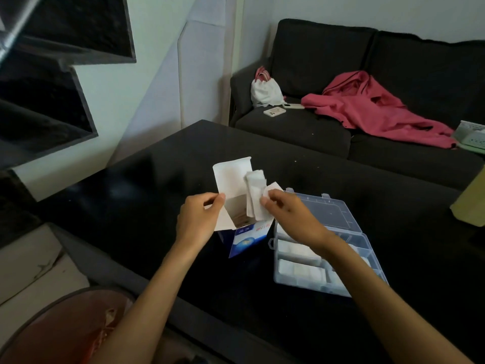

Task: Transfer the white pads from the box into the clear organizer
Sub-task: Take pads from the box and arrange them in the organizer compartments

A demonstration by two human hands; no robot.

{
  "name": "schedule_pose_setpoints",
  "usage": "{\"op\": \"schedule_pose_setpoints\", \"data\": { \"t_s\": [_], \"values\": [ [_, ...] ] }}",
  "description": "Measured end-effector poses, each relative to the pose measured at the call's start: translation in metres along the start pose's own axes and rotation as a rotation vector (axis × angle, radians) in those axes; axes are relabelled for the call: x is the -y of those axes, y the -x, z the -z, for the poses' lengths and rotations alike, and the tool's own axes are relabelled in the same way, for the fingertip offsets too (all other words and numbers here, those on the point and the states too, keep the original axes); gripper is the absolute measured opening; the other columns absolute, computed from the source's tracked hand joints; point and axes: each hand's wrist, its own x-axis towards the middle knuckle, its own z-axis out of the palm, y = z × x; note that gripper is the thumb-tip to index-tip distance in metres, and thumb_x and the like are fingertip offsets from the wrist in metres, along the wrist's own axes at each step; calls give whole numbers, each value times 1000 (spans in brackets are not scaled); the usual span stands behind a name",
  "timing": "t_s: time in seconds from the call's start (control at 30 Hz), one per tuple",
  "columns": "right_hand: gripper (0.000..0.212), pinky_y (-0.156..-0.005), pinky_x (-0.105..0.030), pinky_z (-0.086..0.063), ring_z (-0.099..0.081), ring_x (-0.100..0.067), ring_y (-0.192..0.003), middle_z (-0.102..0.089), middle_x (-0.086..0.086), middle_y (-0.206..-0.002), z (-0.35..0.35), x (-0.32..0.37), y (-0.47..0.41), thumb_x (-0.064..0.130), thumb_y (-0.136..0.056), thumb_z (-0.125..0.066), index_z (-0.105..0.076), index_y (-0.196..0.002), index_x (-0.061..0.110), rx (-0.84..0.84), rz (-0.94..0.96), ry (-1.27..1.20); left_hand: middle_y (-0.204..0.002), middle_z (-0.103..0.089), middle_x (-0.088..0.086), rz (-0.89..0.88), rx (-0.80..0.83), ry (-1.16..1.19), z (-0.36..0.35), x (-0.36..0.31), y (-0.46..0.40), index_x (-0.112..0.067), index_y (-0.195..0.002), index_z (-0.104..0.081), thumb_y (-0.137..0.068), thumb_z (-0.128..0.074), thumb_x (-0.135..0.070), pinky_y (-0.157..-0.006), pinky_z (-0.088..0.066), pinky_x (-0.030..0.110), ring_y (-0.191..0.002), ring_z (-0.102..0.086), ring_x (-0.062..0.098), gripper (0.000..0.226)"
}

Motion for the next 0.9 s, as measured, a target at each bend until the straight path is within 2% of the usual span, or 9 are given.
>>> {"op": "schedule_pose_setpoints", "data": {
  "t_s": [0.07,0.27,0.33,0.4,0.5,0.6,0.73,0.83,0.9],
  "values": [
    [21,-56,-7,-46,-55,-3,-83,-55,12,-92,3,7,1,28,-98,-39,-54,-105,16,23,-56,-167,-107,-68,-1,13,-20,-102,1,-2,1,-15,-111,-68,-96,-50,-35,-73,-42,27,-100,-62,19,30],
    [21,-54,-7,-46,-57,-5,-76,-57,10,-88,5,11,4,30,-99,-37,-56,-93,23,93,-144,-332,-135,-52,3,5,-151,-180,5,-13,4,-17,-135,-47,-95,-49,-39,-90,-40,30,-123,-47,19,46],
    [21,-57,-10,-46,-54,-7,-75,-56,9,-86,9,9,7,30,-99,-37,-56,-91,25,111,-152,-345,-126,-56,2,-164,-287,-179,9,-22,11,-19,-127,-52,-94,-49,-39,-85,-42,27,-115,-50,17,39],
    [21,-66,-16,-44,-51,-8,-76,-57,6,-85,15,6,12,30,-99,-38,-58,-94,22,134,-153,-382,-100,-64,-3,-318,-341,-93,10,-39,23,-20,-103,-60,-94,-48,-41,-67,-42,16,-88,-60,10,26],
    [23,-74,-24,-42,-51,-11,-78,-60,2,-82,30,-3,26,27,-99,-41,-61,-94,17,162,-160,-467,-75,-65,-11,-276,-102,-53,1,-64,44,-21,-81,-63,-90,-42,-55,-58,-46,16,-65,-61,3,41],
    [27,-79,-28,-46,-58,-12,-80,-63,-5,-88,52,-16,47,24,-99,-39,-62,-102,10,200,-198,-504,-89,-68,-12,-226,195,-87,-23,-75,60,-25,-93,-65,-87,-44,-61,-70,-55,25,-72,-64,5,42],
    [31,-87,-35,-48,-57,-21,-87,-62,-11,-96,77,-35,65,28,-99,-36,-59,-109,8,185,-303,-393,-106,-63,-14,-117,418,-46,-52,-82,65,-25,-114,-62,-88,-44,-59,-69,-48,17,-68,-64,6,47],
    [31,-77,-27,-50,-59,-17,-84,-61,-7,-93,80,-42,72,28,-99,-36,-57,-111,9,207,-327,-383,-82,-59,-16,79,612,3,-75,-89,64,-25,-110,-60,-87,-43,-61,-67,-44,17,-67,-57,1,46],
    [33,-76,-24,-50,-59,-15,-82,-60,-5,-92,79,-45,75,29,-99,-36,-55,-116,9,226,-344,-392,-79,-57,-14,155,657,60,-87,-95,66,-21,-107,-58,-91,-43,-53,-74,-42,18,-71,-53,1,38]
  ]
}}
